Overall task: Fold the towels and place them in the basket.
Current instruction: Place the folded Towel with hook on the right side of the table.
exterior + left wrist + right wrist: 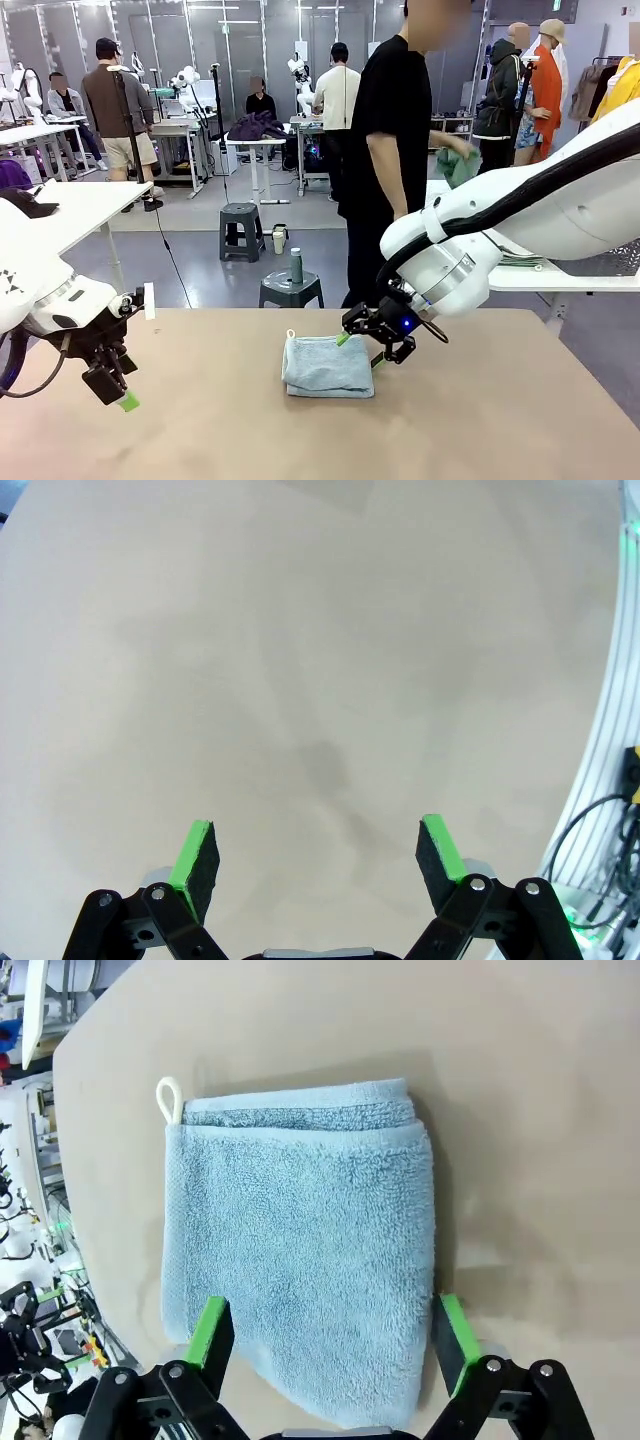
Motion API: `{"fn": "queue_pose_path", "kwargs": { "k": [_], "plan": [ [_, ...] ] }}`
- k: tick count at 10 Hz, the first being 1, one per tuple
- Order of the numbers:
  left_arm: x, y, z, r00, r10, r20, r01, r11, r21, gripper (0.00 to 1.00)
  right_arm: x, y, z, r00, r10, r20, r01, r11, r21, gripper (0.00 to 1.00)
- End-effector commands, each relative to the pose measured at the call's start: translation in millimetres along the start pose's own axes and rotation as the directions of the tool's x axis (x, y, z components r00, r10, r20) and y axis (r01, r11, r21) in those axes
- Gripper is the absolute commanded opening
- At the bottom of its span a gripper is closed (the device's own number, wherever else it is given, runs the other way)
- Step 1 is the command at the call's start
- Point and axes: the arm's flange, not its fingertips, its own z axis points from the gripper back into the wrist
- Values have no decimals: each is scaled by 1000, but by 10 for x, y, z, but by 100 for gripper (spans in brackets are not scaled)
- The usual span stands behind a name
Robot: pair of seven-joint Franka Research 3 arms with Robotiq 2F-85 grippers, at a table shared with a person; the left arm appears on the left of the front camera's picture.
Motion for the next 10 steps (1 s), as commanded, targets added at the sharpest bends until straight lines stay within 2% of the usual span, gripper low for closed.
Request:
{"fn": "queue_pose_path", "kwargs": {
  "k": [1, 4, 5, 6, 8, 10],
  "plan": [
    [5, 8, 4, 1000, 0, -12, 0, 1000, 10, 100, 65, 49, -55, 1000, -3, -16, 3, 1000, 18, 100],
    [5, 8, 4, 1000, 0, -12, 0, 1000, 10, 100, 95, 109, -150, 998, -23, -53, 25, 999, 30, 100],
    [5, 8, 4, 1000, 0, -12, 0, 1000, 10, 100, 100, 113, -164, 998, -21, -53, 22, 1000, 17, 81],
    [5, 8, 4, 1000, 0, -12, 0, 1000, 10, 100, 101, 112, -171, 998, -27, -51, 27, 1000, 9, 40],
    [5, 8, 4, 1000, 0, -12, 0, 1000, 10, 100, 100, 97, -200, 998, -35, -48, 35, 999, 3, 0],
    [5, 8, 4, 1000, 0, -12, 0, 1000, 10, 100, 97, 99, -215, 998, -44, -36, 44, 999, -8, 0]
  ]
}}
